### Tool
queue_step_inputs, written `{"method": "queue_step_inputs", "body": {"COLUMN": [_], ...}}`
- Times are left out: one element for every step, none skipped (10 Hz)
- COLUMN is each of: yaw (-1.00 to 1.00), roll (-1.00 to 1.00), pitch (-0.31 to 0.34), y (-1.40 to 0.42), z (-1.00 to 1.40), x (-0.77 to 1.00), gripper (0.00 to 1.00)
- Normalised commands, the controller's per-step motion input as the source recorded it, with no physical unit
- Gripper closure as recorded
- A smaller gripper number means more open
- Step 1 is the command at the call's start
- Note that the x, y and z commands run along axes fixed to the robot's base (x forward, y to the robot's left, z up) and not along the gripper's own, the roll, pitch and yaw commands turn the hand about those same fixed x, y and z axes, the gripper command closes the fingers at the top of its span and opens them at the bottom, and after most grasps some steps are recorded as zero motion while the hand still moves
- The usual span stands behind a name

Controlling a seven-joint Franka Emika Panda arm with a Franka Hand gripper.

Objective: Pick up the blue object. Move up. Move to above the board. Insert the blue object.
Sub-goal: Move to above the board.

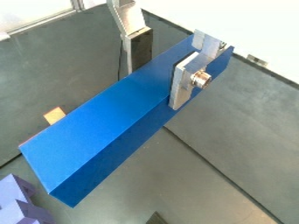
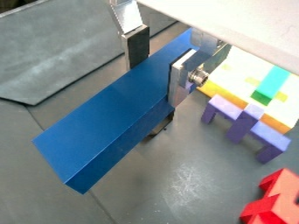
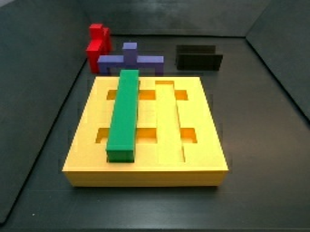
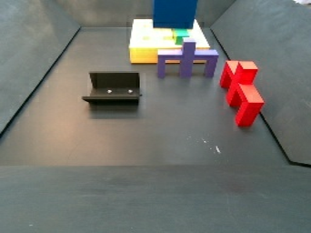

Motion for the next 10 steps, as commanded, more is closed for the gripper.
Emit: {"method": "queue_step_inputs", "body": {"yaw": [0.01, 0.0, -0.17, -0.15, -0.07, -0.04, -0.02, -0.01, 0.0, 0.0], "roll": [0.01, 0.0, 0.06, 0.08, 0.09, 0.03, 0.03, 0.02, 0.01, 0.0], "pitch": [0.072, 0.073, 0.243, 0.208, 0.089, 0.044, 0.031, 0.03, 0.021, 0.019], "y": [0.01, 0.0, -1.4, -1.4, -1.4, -1.4, -1.4, -1.4, -1.4, -1.4], "z": [0.27, 0.18, 0.16, 0.15, 0.15, 0.14, 0.15, 0.15, 0.16, 0.16], "x": [0.05, 0.03, -0.13, -0.13, -0.14, -0.14, -0.14, -0.14, -0.14, -0.14], "gripper": [1.0, 1.0, 1.0, 1.0, 1.0, 1.0, 1.0, 1.0, 1.0, 1.0]}}
